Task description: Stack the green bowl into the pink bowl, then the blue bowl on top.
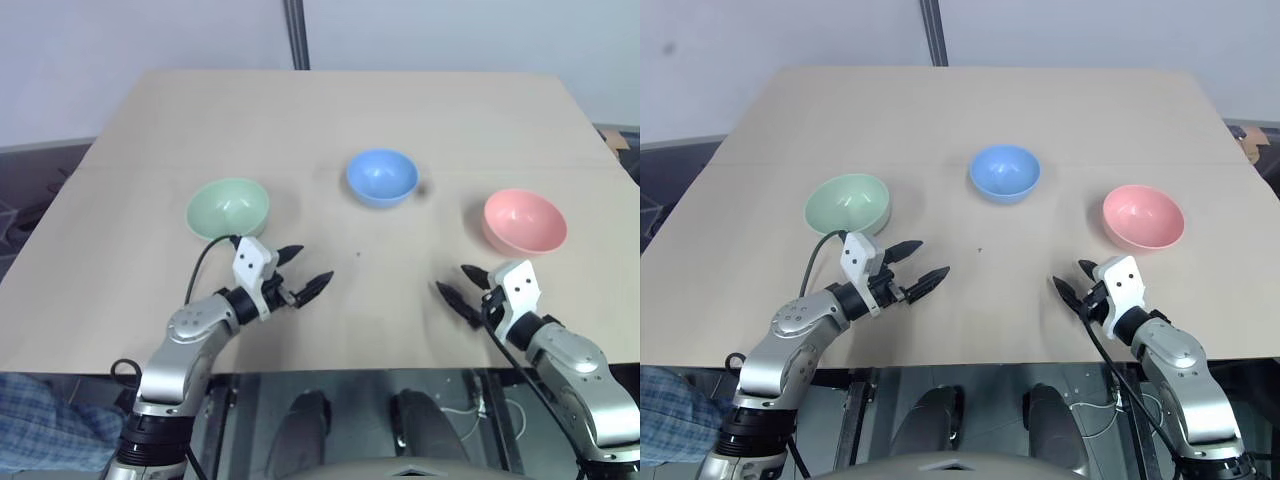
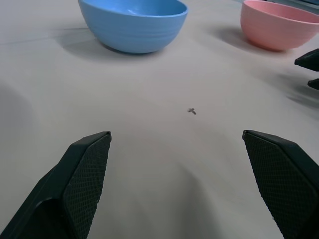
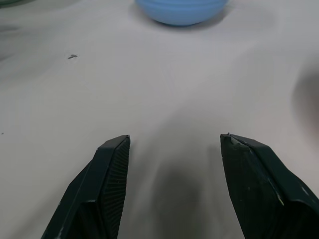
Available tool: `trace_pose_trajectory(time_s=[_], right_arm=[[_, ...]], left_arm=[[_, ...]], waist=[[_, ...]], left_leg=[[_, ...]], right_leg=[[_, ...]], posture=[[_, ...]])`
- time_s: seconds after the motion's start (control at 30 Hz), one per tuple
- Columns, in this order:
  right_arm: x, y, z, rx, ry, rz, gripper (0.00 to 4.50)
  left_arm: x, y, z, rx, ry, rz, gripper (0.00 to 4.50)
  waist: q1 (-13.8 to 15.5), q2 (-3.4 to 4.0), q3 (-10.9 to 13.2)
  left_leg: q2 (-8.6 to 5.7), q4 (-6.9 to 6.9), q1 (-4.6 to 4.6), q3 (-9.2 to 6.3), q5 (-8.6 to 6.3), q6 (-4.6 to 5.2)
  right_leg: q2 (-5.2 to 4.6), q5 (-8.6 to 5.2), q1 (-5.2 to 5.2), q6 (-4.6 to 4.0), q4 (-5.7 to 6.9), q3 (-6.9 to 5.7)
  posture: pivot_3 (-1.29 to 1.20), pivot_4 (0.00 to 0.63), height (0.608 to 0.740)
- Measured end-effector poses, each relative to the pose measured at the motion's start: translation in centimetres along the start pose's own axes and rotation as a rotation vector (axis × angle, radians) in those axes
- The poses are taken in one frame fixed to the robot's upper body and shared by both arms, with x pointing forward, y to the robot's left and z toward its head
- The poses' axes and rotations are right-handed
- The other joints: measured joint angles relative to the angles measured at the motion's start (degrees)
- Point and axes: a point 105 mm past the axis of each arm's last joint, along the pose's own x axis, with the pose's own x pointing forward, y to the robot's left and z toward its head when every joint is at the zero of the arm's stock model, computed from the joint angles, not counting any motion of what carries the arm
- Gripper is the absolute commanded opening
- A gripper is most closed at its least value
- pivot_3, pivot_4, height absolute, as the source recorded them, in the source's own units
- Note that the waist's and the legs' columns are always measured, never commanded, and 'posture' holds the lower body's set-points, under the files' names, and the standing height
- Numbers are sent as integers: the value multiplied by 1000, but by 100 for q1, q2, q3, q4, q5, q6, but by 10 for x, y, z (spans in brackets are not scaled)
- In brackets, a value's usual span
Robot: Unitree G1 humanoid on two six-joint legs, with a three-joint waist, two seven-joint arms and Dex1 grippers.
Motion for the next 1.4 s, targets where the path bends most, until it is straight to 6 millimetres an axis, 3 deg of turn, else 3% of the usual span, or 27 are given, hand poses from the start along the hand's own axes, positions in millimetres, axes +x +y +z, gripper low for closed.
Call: trace_pose_trajectory(time_s=[0.47,0.7,0.83,1.0,1.2,1.4], right_arm=[[-2,0,-1,3,1,-4,3004],[-7,-14,5,-6,-20,-50,3004],[-14,-32,17,-57,-45,-95,3004],[-18,-35,26,-75,-62,-78,3004],[-22,-49,71,-188,-155,-96,3004],[-16,-67,65,-290,-4,-122,3004]], left_arm=[[-2,1,1,7,6,-11,4500],[-2,-1,6,22,-2,-47,4500],[-4,-11,30,17,-72,-160,4500],[-11,-18,56,11,-121,-282,4500],[-23,-28,85,8,-168,-448,4500],[-25,-32,96,1,-179,-513,4500]], waist=[[1,0,0],[2,0,0],[1,0,0],[-8,2,2],[-14,2,3],[-5,0,5]], left_leg=[[0,-1,0,0,0,0],[0,-1,-1,0,0,0],[0,-4,0,0,0,0],[0,-8,0,2,0,0],[1,-11,1,2,0,0],[0,-13,-4,2,0,0]], right_leg=[[0,0,0,0,-1,0],[0,0,0,0,-1,0],[0,0,0,0,-2,-1],[0,0,0,0,-5,1],[1,0,0,0,-6,1],[1,0,0,0,-16,0]], posture=[[0,150,740],[0,150,740],[0,150,740],[0,150,740],[0,150,740],[0,150,740]])
